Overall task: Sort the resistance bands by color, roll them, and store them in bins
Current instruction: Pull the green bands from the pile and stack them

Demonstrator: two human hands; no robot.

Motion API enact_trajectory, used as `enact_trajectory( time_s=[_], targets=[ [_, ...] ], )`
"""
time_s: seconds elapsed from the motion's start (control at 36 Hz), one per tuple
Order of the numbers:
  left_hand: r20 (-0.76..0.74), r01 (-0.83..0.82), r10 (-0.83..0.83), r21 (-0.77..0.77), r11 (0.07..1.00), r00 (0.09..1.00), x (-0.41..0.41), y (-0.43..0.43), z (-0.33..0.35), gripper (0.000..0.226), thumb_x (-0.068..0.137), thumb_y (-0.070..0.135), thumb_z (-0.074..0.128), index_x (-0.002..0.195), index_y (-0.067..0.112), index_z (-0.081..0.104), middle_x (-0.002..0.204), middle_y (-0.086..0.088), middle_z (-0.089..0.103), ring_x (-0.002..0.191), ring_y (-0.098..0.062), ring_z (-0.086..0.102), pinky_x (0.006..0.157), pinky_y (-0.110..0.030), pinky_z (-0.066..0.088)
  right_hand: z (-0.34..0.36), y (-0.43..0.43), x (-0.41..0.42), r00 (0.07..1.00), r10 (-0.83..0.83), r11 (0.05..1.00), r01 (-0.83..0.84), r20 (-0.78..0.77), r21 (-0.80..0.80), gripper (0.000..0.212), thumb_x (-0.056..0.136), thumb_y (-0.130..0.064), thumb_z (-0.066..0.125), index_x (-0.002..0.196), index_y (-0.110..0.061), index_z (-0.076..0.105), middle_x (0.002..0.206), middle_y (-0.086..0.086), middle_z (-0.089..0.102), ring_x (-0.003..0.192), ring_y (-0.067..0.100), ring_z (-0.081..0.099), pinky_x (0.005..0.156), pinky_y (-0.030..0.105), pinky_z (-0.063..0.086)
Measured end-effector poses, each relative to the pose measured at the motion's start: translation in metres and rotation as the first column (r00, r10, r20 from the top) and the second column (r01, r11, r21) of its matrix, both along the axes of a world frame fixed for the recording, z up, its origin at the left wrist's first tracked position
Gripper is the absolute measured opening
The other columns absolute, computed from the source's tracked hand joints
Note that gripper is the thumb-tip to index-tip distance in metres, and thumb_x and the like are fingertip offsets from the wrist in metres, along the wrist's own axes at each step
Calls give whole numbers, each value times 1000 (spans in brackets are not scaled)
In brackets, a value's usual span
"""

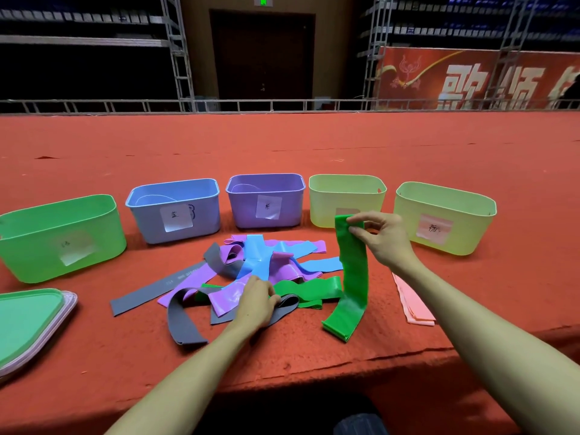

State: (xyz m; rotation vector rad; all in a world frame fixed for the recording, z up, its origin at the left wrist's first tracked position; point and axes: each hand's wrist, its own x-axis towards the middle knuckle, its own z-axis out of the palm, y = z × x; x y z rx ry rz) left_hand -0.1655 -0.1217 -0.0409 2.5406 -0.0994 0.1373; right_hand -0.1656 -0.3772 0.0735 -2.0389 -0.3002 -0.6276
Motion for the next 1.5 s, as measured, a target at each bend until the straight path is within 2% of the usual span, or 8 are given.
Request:
enact_trajectory(
  time_s=[0.39, 0.78, 0.94, 1.03, 1.14, 1.25, 1.36, 1.5],
  targets=[
    [-20, -78, 77, -46, 996, 997, 2, 6, 2, 12, 76, -1, 62, 76, 7, 71, 88, -12, 69, 88, -27, 63, 75, -33, 50, 0, -5, -7, 1000, -3, 1000, 3, -4, -14, 22, 80, -2, 73, 92, -20, 74, 89, -5, 71, 87, 17, 65, 78, 27, 54],
    [-88, -112, 98, -176, 978, 991, -9, 4, 35, 19, 74, 4, 63, 79, 22, 60, 81, -1, 64, 76, -20, 57, 62, -23, 36, 1, 3, -7, 999, 32, 999, -32, -11, -12, 24, 79, -1, 74, 90, -22, 74, 89, -3, 72, 86, 19, 66, 80, 34, 55],
    [-99, -35, 36, 9, 999, 994, -1, 20, 66, 25, 77, 4, 64, 99, 16, 59, 91, -8, 61, 78, -24, 53, 60, -26, 36, 6, 10, -6, 998, 58, 998, -58, -3, -10, 20, 79, -1, 74, 92, -17, 76, 92, 6, 73, 88, 28, 65, 80, 40, 53],
    [-195, 3, 8, 54, 999, 981, 3, 27, 76, 22, 78, 8, 65, 93, 20, 55, 83, -4, 58, 56, -19, 47, 47, -23, 35, 12, 16, -10, 995, 99, 995, -99, 13, -9, 22, 79, 1, 72, 90, -18, 74, 89, 6, 73, 84, 21, 65, 79, 34, 53],
    [-235, 26, -20, 18, 1000, 972, 6, 29, 80, 17, 76, 6, 64, 74, 21, 58, 73, -6, 62, 49, -19, 44, 52, -26, 39, 17, 25, -13, 987, 160, 987, -160, 26, -4, 25, 79, 3, 72, 87, -21, 73, 86, 5, 72, 80, 14, 65, 80, 32, 54],
    [-116, 65, -70, -43, 997, 991, 8, 23, 83, 29, 76, -4, 56, 67, 23, 58, 72, 1, 64, 57, -13, 52, 52, -18, 41, 18, 32, -12, 980, 197, 980, -198, 34, 13, 27, 78, 4, 72, 86, -21, 73, 80, -3, 70, 77, 15, 64, 78, 40, 54],
    [131, 124, -114, -71, 990, 985, 7, 15, 95, 28, 77, -7, 51, 75, 20, 60, 82, 4, 66, 75, -19, 62, 70, -24, 48, 21, 39, -13, 966, 256, 967, -256, 35, 5, 24, 78, 5, 71, 87, -18, 74, 79, -7, 69, 78, 29, 65, 75, 43, 52],
    [307, 228, -171, -159, 961, 936, 1, 6, 120, 18, 78, -6, 60, 83, 11, 64, 87, 0, 67, 73, -15, 63, 65, -7, 44, 33, 49, -18, 956, 271, 960, -277, 110, 40, 29, 78, 7, 71, 87, -21, 72, 84, -11, 70, 78, 3, 65, 75, 26, 53]
  ],
)
